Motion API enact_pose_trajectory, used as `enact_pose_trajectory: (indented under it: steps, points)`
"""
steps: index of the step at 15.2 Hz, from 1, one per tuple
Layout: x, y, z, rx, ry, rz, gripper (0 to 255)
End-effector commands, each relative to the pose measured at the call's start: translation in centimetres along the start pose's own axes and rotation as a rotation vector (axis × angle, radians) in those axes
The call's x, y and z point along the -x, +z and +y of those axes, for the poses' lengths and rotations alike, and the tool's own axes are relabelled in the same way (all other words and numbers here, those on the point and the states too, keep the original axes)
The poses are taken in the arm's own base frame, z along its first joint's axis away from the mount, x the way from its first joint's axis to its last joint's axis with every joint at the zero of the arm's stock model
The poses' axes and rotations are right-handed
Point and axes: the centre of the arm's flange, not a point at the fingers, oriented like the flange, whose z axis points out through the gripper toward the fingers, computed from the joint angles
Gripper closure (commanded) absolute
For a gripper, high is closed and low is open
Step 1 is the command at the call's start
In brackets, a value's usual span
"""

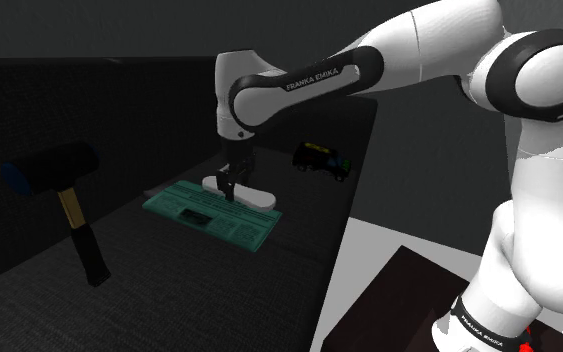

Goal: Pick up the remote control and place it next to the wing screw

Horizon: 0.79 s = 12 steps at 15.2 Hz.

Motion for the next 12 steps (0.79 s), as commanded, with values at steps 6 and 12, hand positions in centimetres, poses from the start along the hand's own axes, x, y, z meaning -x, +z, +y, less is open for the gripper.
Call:
enact_pose_trajectory:
  steps: [6,12]
  points:
    - [0.8,-0.4,-8.8,0.000,0.001,0.000,255]
    - [1.7,-0.7,-16.7,0.000,0.001,0.000,255]
